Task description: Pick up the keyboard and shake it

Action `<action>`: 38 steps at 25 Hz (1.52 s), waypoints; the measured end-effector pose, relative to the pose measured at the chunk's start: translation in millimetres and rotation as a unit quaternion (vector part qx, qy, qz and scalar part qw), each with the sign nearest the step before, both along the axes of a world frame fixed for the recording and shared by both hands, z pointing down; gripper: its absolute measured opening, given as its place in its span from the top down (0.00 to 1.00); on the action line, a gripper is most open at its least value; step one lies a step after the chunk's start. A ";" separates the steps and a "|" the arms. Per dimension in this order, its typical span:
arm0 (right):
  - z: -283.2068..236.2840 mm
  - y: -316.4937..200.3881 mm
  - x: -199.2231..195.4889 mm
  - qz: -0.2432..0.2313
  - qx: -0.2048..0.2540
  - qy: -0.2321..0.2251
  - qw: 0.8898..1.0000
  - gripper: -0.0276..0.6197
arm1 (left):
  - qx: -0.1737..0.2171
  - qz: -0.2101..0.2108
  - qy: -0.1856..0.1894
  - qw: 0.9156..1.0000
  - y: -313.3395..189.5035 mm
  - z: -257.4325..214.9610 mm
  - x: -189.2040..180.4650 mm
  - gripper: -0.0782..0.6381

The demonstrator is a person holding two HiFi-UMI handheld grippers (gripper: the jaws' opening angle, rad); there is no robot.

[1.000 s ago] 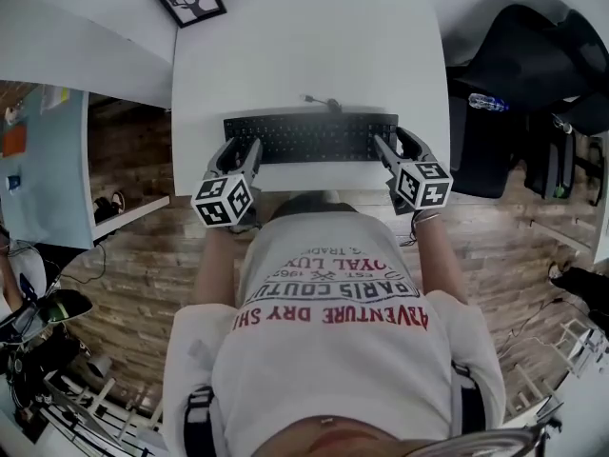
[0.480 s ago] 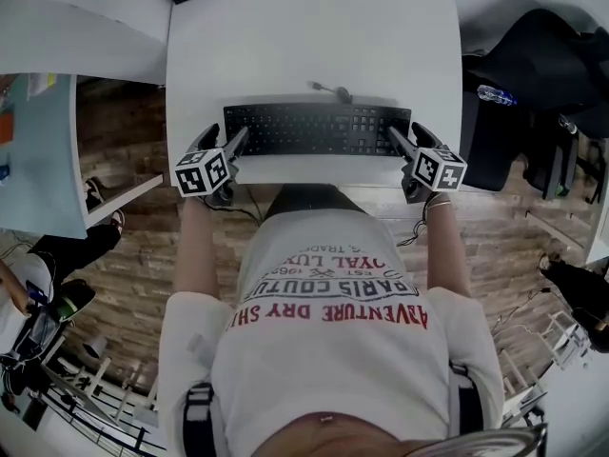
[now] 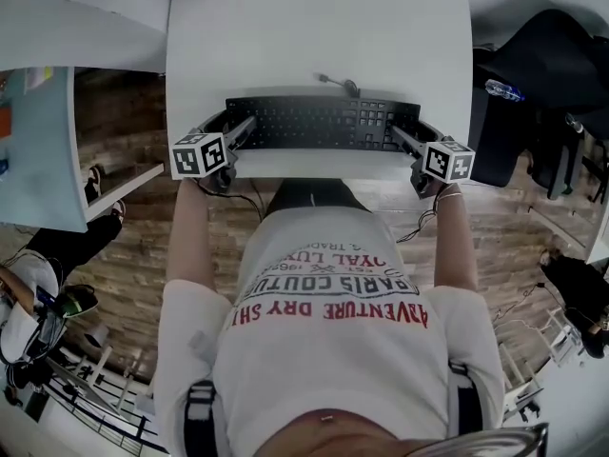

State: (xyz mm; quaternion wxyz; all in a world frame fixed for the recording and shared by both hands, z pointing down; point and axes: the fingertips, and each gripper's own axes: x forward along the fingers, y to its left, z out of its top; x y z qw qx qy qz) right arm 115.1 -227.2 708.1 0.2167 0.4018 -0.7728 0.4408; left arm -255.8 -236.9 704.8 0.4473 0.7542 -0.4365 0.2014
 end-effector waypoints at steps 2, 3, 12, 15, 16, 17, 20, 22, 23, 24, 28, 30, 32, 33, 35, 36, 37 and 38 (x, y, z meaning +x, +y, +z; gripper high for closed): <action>-0.2 -0.1 1.7 -0.004 -0.002 0.005 1.000 0.49 | 0.007 0.020 -0.005 1.000 2.2 -0.5 2.6 0.42; -0.3 -0.3 1.5 -0.008 -0.005 0.006 1.000 0.49 | 0.009 0.033 -0.009 0.999 3.3 -0.6 4.8 0.42; 3.3 -0.5 0.6 -0.017 -0.026 0.011 0.999 0.49 | 0.006 0.056 -0.019 0.998 6.6 2.6 12.5 0.44; 1.2 0.0 0.6 -0.013 -0.030 0.006 0.999 0.50 | 0.014 0.043 -0.019 0.999 8.0 0.8 12.4 0.44; 0.5 0.1 0.7 -0.013 -0.029 0.006 0.999 0.50 | 0.015 0.041 -0.019 0.999 8.6 0.1 12.6 0.45; -0.2 0.2 0.9 -0.014 -0.028 0.007 0.999 0.50 | 0.015 0.041 -0.020 0.999 9.0 -0.4 12.9 0.45; -2.6 1.8 1.5 -0.017 -0.021 0.014 1.000 0.50 | 0.015 0.047 -0.028 0.998 9.8 -2.3 13.2 0.45; -6.7 2.9 0.5 -0.020 -0.013 0.020 1.000 0.50 | 0.018 0.047 -0.030 0.998 11.8 -4.6 12.3 0.45; -10.3 2.9 -0.2 -0.021 -0.006 0.023 1.000 0.50 | 0.021 0.046 -0.029 0.998 13.0 -6.4 11.8 0.45; -15.0 2.1 -0.8 -0.021 0.003 0.025 0.999 0.50 | 0.025 0.044 -0.027 0.998 13.5 -9.1 11.3 0.45; -44.7 -8.9 -2.8 -0.025 0.049 0.036 0.998 0.50 | 0.061 0.037 -0.026 0.997 4.2 -31.9 9.2 0.45; -65.1 -17.4 -3.5 -0.024 0.076 0.040 0.996 0.51 | 0.086 0.035 -0.025 0.995 -4.7 -49.9 7.8 0.45; -88.9 -30.0 -4.2 -0.023 0.107 0.042 0.993 0.51 | 0.116 0.034 -0.023 0.992 -18.5 -71.6 6.9 0.45; -101.7 -36.8 -4.0 -0.022 0.123 0.043 0.991 0.51 | 0.132 0.035 -0.022 0.990 -26.2 -83.6 6.9 0.45; -126.9 -47.8 -2.1 -0.021 0.152 0.047 0.987 0.51 | 0.165 0.037 -0.023 0.985 -39.6 -109.5 8.6 0.45; -138.8 -52.6 -0.3 -0.020 0.166 0.050 0.985 0.51 | 0.184 0.039 -0.026 0.982 -45.7 -123.2 10.2 0.45; -150.4 -57.2 2.0 -0.018 0.180 0.054 0.982 0.51 | 0.204 0.040 -0.029 0.978 -51.4 -137.2 12.3 0.45; -161.5 -61.0 4.5 -0.016 0.195 0.056 0.979 0.52 | 0.225 0.042 -0.033 0.973 -56.3 -151.0 14.6 0.45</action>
